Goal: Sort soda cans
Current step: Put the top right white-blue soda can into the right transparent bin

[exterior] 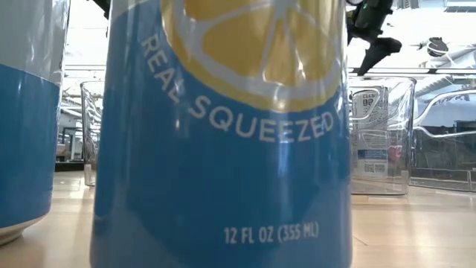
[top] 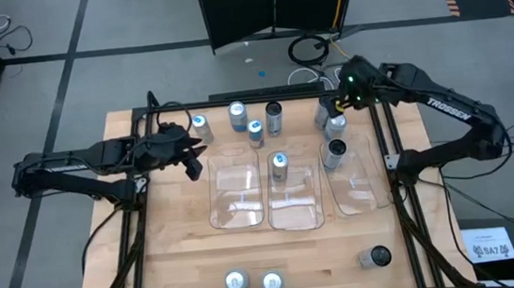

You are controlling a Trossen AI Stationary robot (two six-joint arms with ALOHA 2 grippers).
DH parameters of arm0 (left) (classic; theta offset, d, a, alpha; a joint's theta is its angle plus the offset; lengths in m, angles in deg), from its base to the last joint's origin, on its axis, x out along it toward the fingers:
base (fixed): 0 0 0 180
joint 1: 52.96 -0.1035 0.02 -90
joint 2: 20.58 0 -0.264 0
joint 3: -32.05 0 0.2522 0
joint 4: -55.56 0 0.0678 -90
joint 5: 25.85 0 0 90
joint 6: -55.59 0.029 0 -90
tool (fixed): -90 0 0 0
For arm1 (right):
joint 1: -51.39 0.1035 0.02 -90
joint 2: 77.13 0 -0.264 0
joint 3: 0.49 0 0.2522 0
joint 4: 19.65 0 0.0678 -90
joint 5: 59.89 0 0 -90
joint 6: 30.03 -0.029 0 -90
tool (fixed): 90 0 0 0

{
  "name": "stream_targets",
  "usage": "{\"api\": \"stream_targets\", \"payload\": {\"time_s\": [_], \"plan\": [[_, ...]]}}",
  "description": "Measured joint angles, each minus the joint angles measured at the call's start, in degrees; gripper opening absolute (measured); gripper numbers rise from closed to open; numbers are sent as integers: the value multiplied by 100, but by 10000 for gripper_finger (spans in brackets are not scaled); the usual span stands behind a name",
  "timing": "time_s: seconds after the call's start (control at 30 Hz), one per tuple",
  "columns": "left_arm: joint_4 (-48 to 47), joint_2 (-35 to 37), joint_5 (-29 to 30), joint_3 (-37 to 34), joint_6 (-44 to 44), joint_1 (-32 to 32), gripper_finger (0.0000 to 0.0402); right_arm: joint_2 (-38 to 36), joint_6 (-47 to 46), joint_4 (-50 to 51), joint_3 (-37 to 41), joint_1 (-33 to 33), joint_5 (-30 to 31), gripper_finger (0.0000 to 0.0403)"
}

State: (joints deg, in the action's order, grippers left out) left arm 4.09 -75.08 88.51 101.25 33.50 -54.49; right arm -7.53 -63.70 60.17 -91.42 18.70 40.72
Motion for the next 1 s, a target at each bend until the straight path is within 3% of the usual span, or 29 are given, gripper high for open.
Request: {"api": "stream_targets", "payload": {"time_s": [0.17,0.4,0.7,0.83,1.0], "plan": [[163,0,-1,0,1,0,132,604,355,-37,-2,-542,-344,391],[155,0,0,0,-6,0,132,1522,880,-392,-2,-874,-352,391],[148,0,-2,0,-7,0,132,2045,1113,-633,-2,-1109,-362,391],[148,0,0,0,-5,1,132,2207,1211,-636,-2,-1271,-662,391],[145,0,31,0,-2,1,132,2451,1319,-639,0,-1318,-798,364]]}}
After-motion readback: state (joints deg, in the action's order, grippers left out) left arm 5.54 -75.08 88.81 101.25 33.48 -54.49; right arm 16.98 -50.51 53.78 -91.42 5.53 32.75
